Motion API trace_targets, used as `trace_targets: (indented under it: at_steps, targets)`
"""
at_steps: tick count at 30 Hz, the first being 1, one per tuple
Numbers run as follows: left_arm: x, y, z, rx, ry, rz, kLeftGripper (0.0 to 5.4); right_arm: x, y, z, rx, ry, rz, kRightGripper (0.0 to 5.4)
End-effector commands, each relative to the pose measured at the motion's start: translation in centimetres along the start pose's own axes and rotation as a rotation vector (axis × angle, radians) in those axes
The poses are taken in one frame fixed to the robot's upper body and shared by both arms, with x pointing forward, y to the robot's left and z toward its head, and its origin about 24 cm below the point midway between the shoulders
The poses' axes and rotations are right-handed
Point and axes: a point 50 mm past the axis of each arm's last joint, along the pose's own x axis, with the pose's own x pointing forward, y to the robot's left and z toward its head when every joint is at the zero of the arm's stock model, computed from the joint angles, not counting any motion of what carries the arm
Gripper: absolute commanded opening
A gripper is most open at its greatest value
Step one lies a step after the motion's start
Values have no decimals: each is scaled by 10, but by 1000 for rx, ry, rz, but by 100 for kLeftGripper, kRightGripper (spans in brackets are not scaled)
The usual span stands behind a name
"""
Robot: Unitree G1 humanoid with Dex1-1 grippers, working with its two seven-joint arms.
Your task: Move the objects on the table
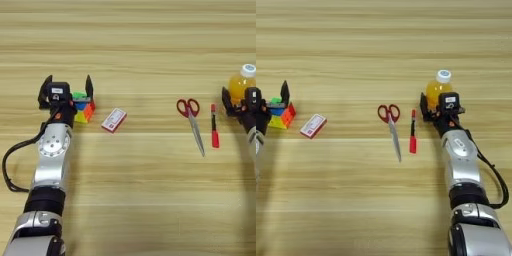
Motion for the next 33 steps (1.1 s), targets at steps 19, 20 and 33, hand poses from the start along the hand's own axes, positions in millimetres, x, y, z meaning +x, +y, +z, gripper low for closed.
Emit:
trace_targets:
  at_steps: [19,20,33]
  targets:
    - [0,-1,0,6,9,3,540,-4,-1,3,-9,-8,15,536]
    - [0,-1,0,6,9,3,540,-5,-2,2,-9,-6,12,536]
    - [0,-2,0,4,8,8,540,-27,-12,-2,-35,22,14,536]
